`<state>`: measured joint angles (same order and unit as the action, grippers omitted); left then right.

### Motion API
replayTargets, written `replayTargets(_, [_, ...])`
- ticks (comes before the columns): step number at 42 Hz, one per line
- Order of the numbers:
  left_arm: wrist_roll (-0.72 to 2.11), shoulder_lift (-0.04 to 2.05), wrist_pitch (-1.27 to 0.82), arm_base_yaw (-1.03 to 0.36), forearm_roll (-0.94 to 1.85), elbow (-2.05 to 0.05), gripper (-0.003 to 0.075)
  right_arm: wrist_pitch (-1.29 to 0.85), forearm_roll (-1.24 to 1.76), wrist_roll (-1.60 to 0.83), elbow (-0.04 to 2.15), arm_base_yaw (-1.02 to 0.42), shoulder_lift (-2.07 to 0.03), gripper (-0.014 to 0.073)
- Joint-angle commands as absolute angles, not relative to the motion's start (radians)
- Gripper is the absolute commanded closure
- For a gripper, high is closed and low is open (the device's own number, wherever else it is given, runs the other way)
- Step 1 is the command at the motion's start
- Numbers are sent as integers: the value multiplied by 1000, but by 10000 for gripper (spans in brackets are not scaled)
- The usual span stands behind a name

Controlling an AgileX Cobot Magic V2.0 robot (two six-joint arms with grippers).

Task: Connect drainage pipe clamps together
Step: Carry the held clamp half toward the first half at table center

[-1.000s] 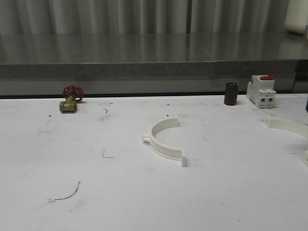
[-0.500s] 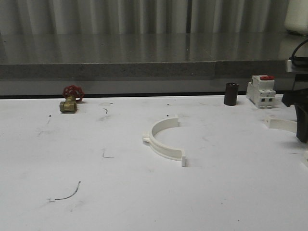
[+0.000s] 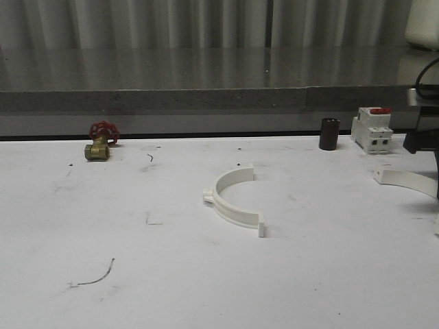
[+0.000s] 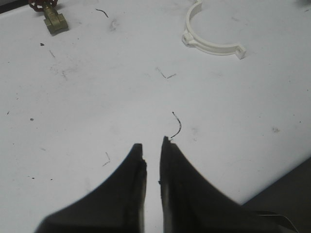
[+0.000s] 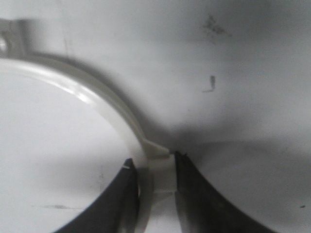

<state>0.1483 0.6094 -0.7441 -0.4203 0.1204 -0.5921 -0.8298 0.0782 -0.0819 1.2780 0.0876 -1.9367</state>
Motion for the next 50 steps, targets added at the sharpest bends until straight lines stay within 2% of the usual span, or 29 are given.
replayTargets(1, [146,608,-677,-419,129,-621,672,-837,69,-94,1308,81,-1880,428])
replayTargets(10, [146,608,-677,-419,129,-621,706,-836,103,-79,1323,25,-1832,428])
replayTargets(20, [146,608,-677,-419,129,-621,741,-877,106,43,1378,-103,-1825,428])
replayTargets(37, [146,608,-677,-419,129,-621,741,-858,105,345,1413,-274,-1836,428])
replayTargets(50, [146,608,-677,-419,129,-621,741,-804,104,390,1413,-318,-1842,428])
